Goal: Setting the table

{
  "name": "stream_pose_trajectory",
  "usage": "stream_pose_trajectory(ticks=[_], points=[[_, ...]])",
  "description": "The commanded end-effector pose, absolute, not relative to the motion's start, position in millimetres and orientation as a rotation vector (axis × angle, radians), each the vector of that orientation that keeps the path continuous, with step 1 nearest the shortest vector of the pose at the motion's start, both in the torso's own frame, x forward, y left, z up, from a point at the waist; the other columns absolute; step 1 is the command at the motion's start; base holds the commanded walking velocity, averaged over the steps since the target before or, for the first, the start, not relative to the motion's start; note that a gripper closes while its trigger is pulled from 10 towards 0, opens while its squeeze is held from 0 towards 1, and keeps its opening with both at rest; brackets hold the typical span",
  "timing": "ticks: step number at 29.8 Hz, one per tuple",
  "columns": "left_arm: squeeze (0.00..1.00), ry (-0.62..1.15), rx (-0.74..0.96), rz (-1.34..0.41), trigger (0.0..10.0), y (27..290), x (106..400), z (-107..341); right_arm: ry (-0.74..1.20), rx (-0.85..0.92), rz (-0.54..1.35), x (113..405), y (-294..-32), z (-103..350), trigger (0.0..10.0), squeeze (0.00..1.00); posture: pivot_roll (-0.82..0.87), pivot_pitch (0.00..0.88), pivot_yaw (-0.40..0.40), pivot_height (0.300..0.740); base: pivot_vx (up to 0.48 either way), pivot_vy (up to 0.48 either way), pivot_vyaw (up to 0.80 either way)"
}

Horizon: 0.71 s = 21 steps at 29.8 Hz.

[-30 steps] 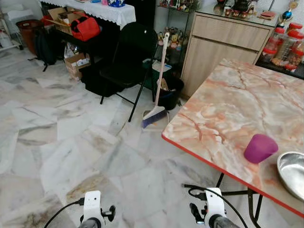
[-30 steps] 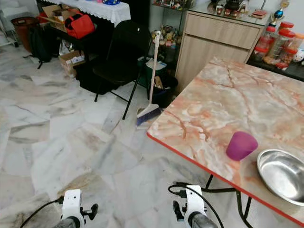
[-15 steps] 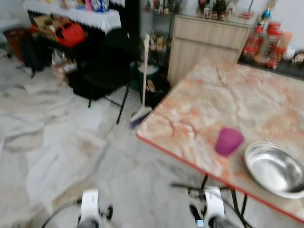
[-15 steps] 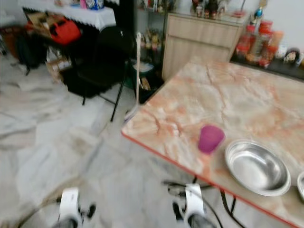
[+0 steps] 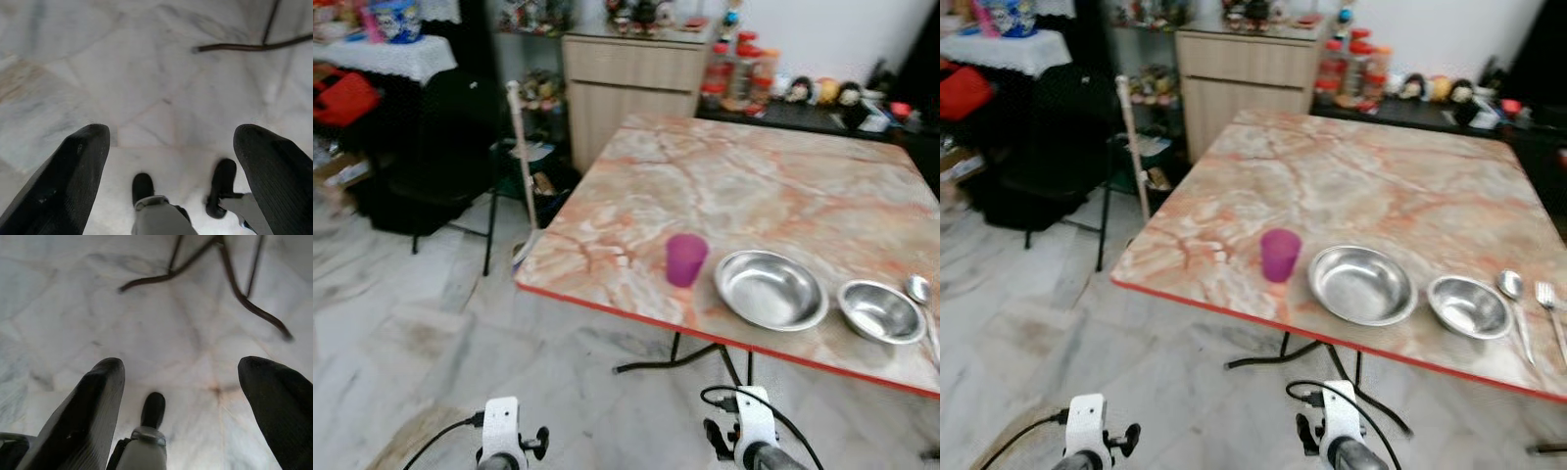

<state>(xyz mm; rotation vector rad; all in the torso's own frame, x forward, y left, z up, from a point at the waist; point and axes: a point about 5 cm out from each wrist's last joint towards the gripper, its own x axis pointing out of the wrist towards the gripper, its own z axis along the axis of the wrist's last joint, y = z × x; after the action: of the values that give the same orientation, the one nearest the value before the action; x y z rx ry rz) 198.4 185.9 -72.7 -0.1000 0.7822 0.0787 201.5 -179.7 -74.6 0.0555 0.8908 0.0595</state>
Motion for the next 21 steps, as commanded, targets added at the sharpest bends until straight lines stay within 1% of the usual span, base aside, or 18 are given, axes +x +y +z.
stream_pose_trajectory(ticks=[1,12,16,21], points=[[0.00,0.786,-0.106,0.077,10.0,186.4,197.8,-73.1,0.891,0.062,0.049,202.4,-180.5,-74.1,10.0,0.00,0.14,0.000,-0.050,0.740,0.000,0.000,-0.51],[0.00,0.782,-0.101,0.073,10.0,186.9,200.3,-71.7,0.883,0.084,0.023,201.3,-181.9,-74.4,10.0,0.00,0.14,0.000,-0.045,0.740,0.000,0.000,-0.51],[0.00,0.762,-0.105,0.065,10.0,185.5,205.2,-68.9,0.872,0.088,0.020,202.7,-181.6,-73.5,10.0,0.00,0.14,0.000,-0.040,0.740,0.000,0.000,0.00],[0.00,0.770,-0.084,0.060,10.0,187.0,204.6,-69.2,0.872,0.097,0.005,201.4,-181.9,-74.3,10.0,0.00,0.14,0.000,-0.034,0.740,0.000,0.000,0.00]])
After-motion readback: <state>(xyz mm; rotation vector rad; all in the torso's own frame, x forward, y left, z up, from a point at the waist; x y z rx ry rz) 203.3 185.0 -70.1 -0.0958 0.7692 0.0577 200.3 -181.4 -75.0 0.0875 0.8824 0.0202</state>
